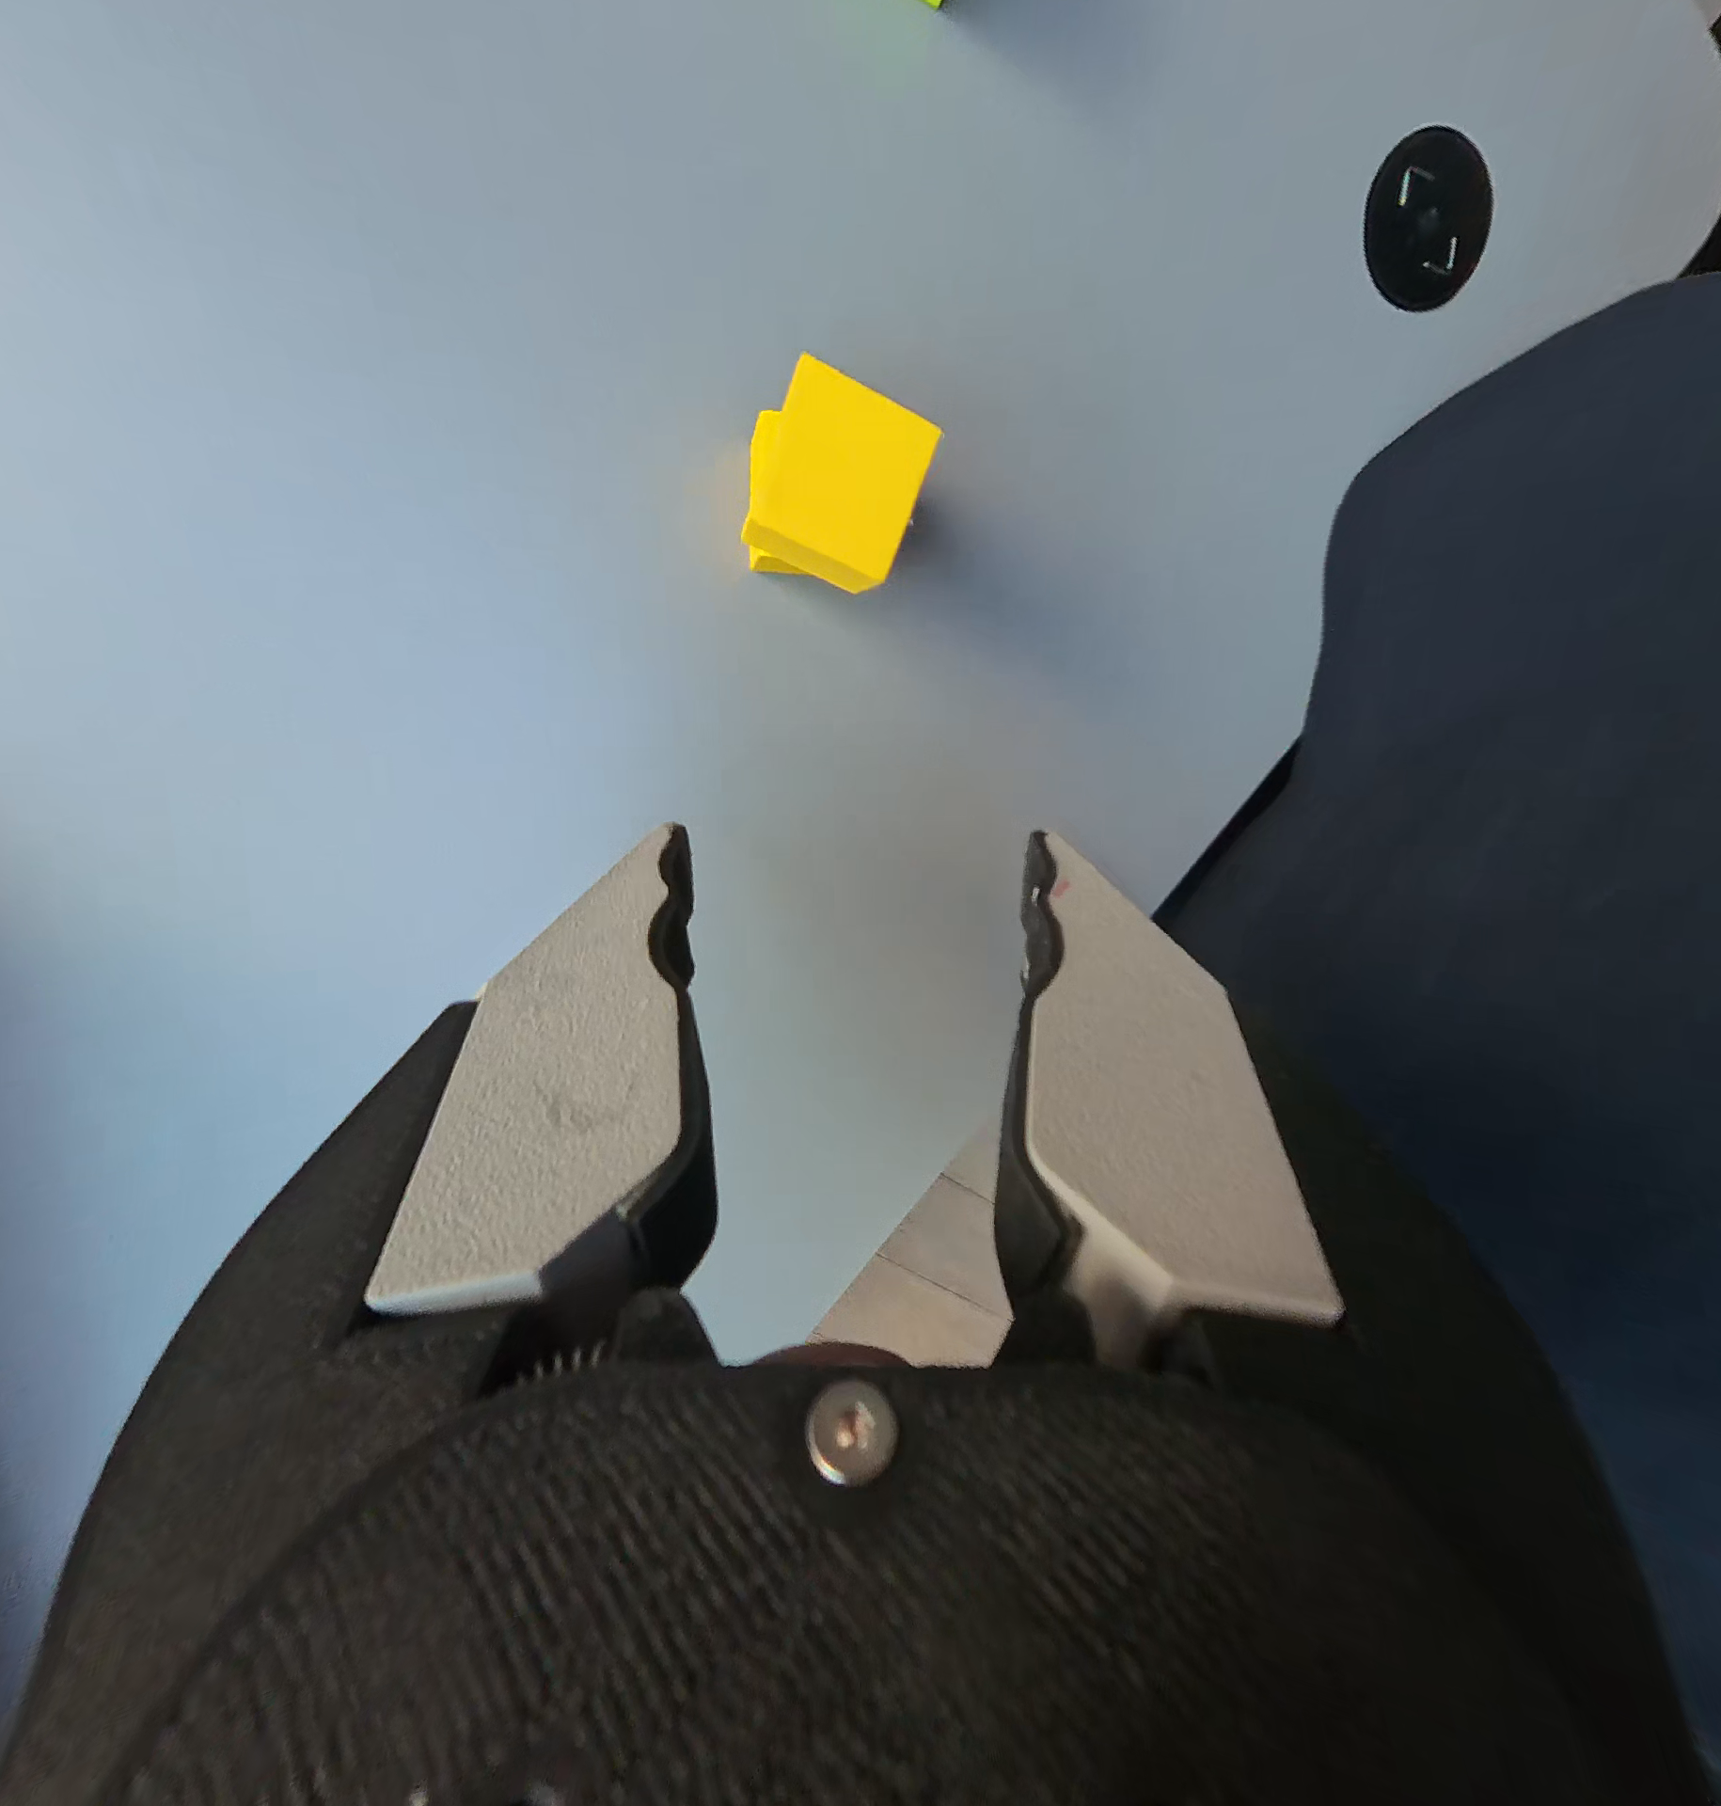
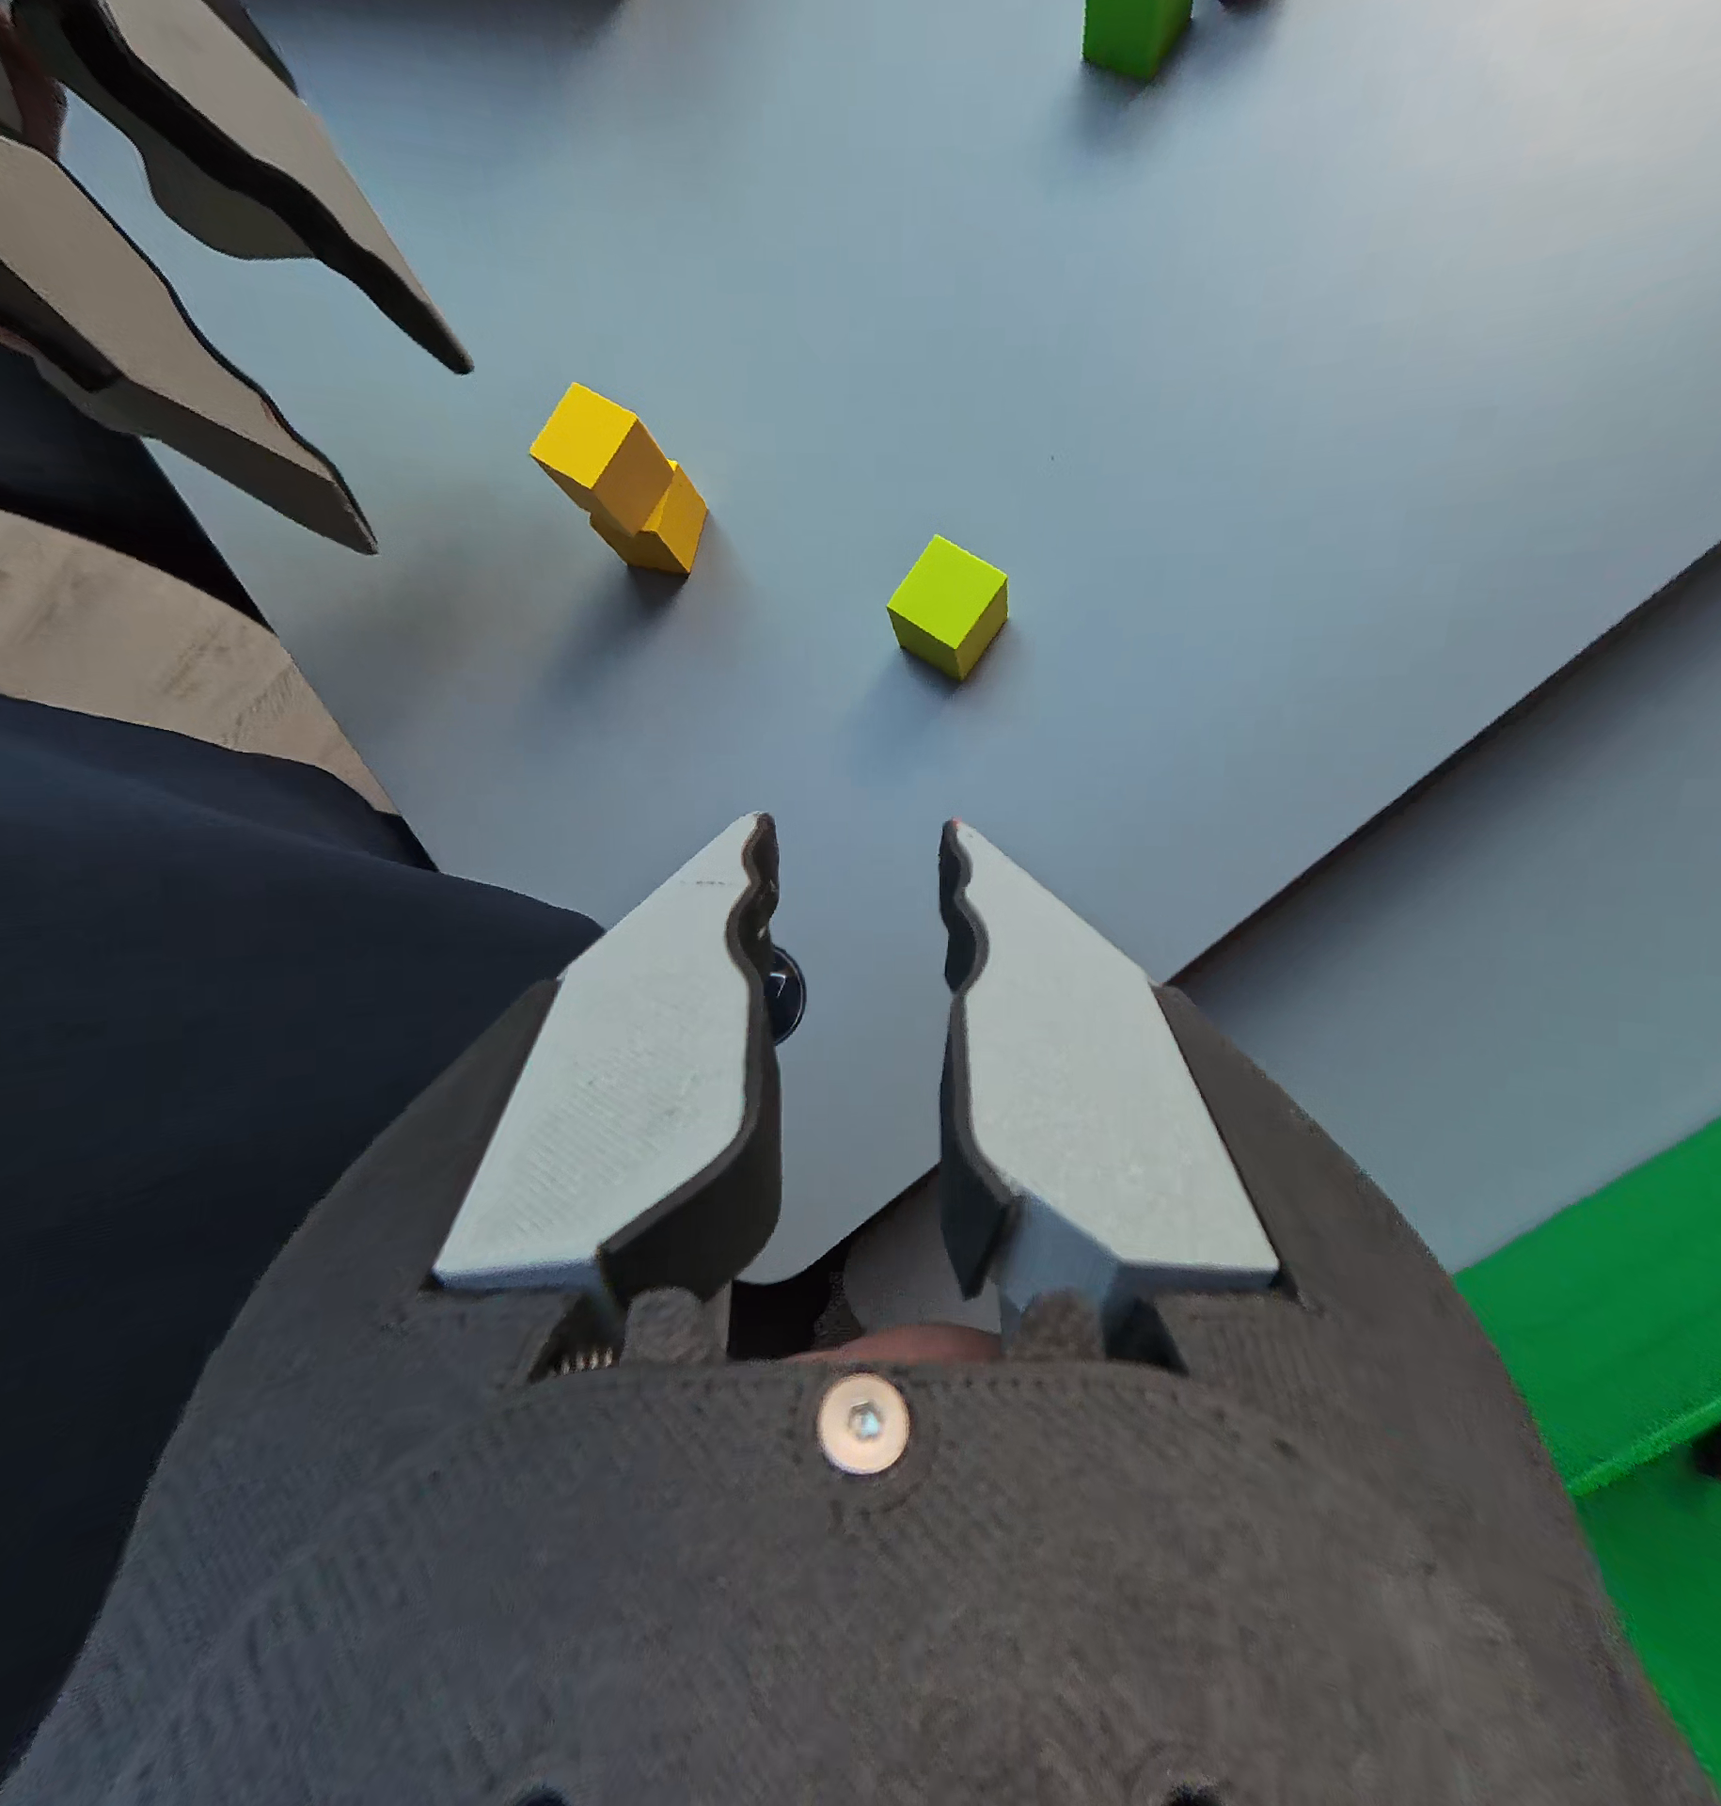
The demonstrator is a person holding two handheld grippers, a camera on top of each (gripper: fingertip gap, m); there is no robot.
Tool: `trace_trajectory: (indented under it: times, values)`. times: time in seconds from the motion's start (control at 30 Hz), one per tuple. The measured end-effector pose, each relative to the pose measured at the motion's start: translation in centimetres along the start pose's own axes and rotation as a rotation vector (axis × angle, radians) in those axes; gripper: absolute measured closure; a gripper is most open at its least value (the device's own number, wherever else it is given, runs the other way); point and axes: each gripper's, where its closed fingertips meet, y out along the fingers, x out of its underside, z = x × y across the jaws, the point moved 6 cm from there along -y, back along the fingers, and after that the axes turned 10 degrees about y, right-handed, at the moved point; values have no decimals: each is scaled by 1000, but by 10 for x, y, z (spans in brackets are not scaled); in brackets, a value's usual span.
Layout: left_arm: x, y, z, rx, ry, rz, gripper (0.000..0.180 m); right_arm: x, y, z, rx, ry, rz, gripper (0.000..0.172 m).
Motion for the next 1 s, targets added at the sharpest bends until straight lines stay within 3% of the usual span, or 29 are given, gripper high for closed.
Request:
trace_trajectory:
  times: [0.27,0.6,0.8,1.0]
  values:
    - [16,-5,18,-4,-39,-12,114,-17,48,2,-2,-188,-62,136]
    - [43,-4,43,-2,-106,-37,114,-48,94,13,-39,-676,-281,120]
    - [52,-3,50,-3,-149,-27,114,-42,110,15,-69,-777,-403,146]
    - [57,-2,49,-1,-166,-23,115,-47,99,5,-105,-745,-395,147]
